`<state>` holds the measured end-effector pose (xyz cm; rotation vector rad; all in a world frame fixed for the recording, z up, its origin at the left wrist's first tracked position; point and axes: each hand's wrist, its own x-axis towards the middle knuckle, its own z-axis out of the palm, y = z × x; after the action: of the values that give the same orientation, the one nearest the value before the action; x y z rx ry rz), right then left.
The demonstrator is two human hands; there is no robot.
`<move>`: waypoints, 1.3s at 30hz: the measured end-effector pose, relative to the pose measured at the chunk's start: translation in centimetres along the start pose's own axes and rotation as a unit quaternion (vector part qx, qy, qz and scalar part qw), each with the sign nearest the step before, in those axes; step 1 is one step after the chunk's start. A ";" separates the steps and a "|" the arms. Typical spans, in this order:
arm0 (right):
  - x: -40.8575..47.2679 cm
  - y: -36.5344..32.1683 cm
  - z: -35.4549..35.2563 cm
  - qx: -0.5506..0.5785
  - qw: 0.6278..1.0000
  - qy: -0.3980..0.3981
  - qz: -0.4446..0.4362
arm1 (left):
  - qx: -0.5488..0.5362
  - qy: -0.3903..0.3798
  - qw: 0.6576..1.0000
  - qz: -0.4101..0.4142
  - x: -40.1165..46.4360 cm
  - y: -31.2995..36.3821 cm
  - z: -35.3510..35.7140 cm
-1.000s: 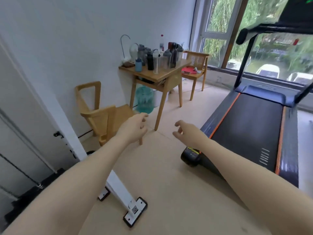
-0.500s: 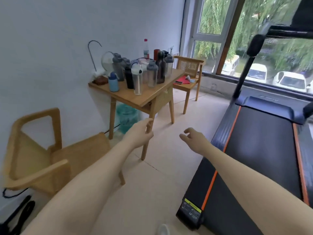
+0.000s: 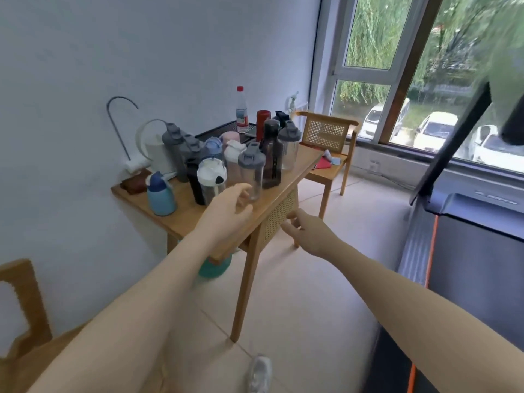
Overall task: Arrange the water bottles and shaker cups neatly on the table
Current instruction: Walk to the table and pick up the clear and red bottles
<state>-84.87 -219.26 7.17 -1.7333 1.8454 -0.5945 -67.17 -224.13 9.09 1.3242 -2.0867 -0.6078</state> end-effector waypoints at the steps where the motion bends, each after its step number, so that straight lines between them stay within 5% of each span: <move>1: 2.5 0.6 -0.4 -0.006 1.000 -0.002 0.002 | -0.006 -0.008 1.000 0.002 2.6 -0.7 0.5; 11: 26.1 2.7 -10.7 0.028 0.994 0.101 -0.010 | -0.055 0.010 0.995 0.079 30.0 -0.3 0.3; 16: 35.7 6.4 -12.4 0.023 0.993 0.110 -0.021 | 0.002 -0.027 0.998 0.063 38.0 -2.3 3.2; 23: 51.8 6.6 -14.7 0.021 0.985 0.068 -0.155 | 0.109 -0.083 0.990 0.041 43.7 -4.9 5.5; 30: 61.9 6.3 -13.4 0.001 0.974 -0.028 -0.223 | 0.213 -0.127 0.968 -0.045 45.1 -4.5 6.8; 36: 65.7 6.0 -11.3 -0.004 0.962 -0.122 -0.246 | 0.216 -0.001 0.958 -0.190 45.7 -4.2 8.8; 39: 66.4 6.4 -11.0 -0.036 0.952 -0.134 -0.273 | 0.221 0.002 0.942 -0.252 45.7 -4.5 9.7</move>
<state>-98.97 -285.36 5.91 -2.2634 1.2116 -0.4651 -86.09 -267.09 9.82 2.1471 -1.9476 -0.3382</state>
